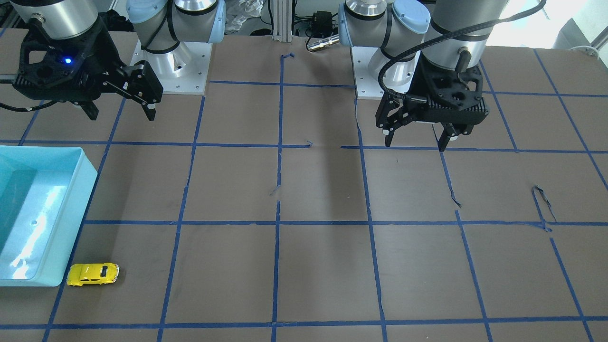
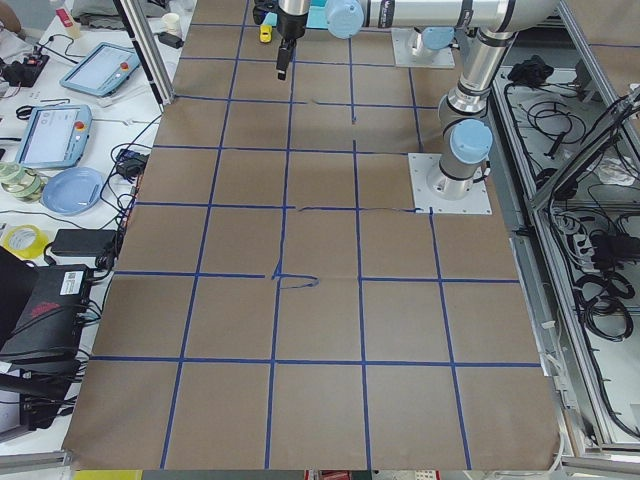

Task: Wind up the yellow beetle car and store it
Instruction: 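Raise the left gripper back while moving the right gripper toward the car, then position the right gripper open above the yellow car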

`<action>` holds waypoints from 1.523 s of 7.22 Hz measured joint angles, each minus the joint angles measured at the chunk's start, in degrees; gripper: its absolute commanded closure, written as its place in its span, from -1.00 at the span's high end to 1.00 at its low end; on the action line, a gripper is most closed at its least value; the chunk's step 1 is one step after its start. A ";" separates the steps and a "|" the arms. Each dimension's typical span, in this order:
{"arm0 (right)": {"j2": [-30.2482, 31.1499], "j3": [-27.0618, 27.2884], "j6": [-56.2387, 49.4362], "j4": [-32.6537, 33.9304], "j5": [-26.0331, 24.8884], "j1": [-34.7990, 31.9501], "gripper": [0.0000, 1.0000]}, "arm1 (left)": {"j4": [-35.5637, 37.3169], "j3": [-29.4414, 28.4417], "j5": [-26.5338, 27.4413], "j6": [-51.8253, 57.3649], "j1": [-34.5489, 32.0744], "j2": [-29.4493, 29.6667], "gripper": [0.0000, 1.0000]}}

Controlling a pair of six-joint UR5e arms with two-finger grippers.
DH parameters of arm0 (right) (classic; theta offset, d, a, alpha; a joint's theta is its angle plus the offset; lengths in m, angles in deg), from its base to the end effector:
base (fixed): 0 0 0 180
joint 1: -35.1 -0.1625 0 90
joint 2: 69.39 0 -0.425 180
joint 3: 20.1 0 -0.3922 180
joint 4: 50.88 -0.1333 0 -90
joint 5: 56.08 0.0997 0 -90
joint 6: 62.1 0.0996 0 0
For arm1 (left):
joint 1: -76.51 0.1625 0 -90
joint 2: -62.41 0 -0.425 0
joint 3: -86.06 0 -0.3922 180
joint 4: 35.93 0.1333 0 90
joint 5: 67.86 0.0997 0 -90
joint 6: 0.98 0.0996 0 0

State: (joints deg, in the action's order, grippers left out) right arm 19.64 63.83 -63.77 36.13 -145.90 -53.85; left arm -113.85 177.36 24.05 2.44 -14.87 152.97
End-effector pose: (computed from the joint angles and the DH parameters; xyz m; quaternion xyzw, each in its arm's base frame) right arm 0.1244 -0.5035 0.5264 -0.0054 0.9998 -0.0184 0.0011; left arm -0.1423 -0.5086 0.4945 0.0402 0.9951 -0.0887 0.0182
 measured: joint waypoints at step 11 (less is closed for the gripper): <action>-3.81 12.59 -12.93 14.00 -0.58 0.99 1.00 | -7.84 -3.98 -1.51 -6.47 5.45 -1.27 1.00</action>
State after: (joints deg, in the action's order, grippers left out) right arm 15.83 76.42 -76.70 50.13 -146.49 -52.87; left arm -121.69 173.37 22.54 -4.03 -9.42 151.69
